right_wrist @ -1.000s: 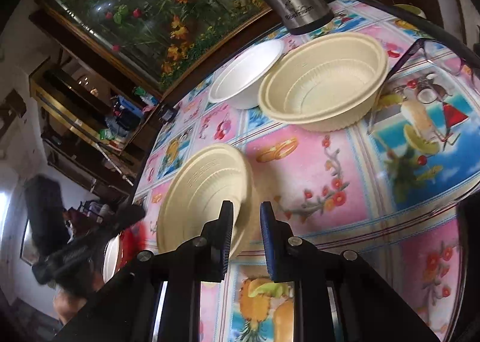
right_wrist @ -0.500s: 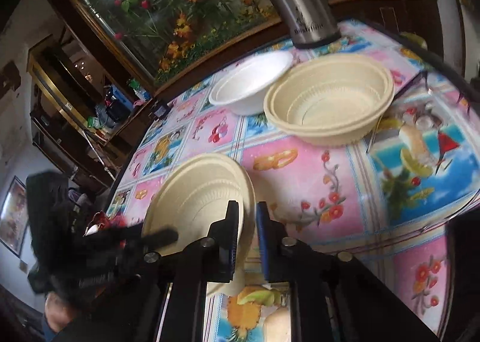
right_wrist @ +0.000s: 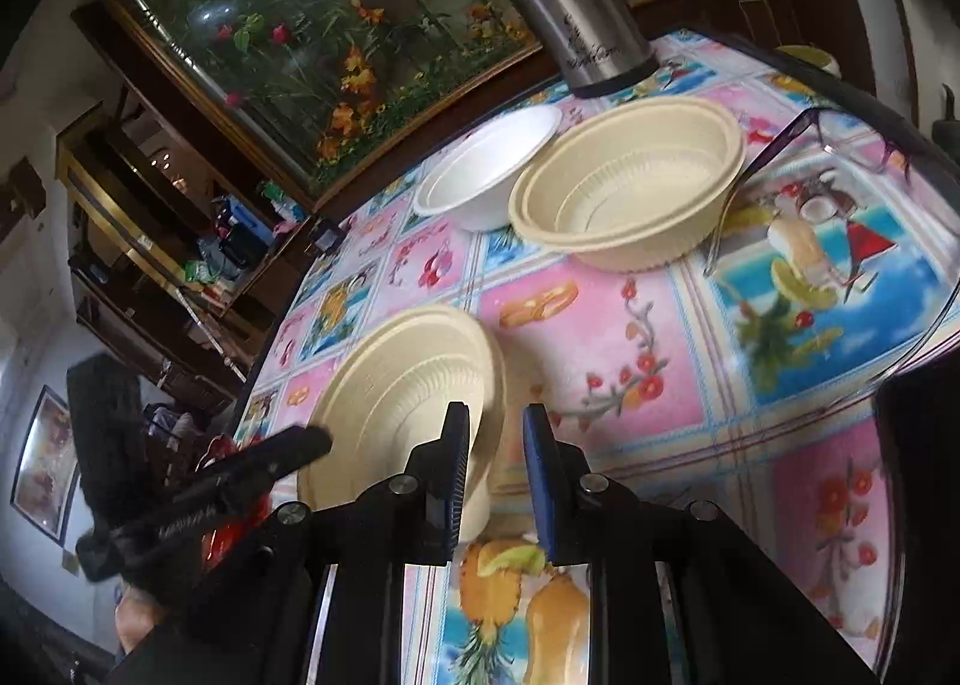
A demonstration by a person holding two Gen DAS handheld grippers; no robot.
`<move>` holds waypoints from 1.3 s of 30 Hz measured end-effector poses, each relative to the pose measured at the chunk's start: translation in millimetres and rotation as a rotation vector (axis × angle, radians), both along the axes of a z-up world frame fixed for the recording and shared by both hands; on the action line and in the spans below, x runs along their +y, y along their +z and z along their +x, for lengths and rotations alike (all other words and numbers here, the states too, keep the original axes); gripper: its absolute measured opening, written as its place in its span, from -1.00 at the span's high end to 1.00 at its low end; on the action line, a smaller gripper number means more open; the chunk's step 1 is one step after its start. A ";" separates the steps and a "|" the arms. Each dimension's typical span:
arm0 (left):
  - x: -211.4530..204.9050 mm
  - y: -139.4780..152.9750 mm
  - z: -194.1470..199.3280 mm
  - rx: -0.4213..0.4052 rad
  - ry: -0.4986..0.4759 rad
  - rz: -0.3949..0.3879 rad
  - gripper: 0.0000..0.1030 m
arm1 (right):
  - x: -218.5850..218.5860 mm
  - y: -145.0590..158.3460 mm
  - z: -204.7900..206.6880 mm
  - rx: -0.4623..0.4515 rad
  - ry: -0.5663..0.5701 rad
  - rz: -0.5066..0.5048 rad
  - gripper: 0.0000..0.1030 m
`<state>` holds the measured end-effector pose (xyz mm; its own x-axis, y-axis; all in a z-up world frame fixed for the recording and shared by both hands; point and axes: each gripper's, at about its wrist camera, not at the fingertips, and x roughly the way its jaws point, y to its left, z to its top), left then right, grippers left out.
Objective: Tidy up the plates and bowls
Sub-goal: 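Grasp the beige plate rim with the left gripper and lift, then carry the beige plate with the left gripper toward the plate stack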
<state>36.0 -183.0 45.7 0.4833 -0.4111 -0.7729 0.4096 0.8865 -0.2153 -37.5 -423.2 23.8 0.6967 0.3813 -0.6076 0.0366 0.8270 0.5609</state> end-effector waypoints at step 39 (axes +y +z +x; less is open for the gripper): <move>-0.3 -3.5 -59.6 -0.240 0.023 0.172 0.62 | 38.6 4.0 -1.2 -0.057 0.076 -0.222 0.77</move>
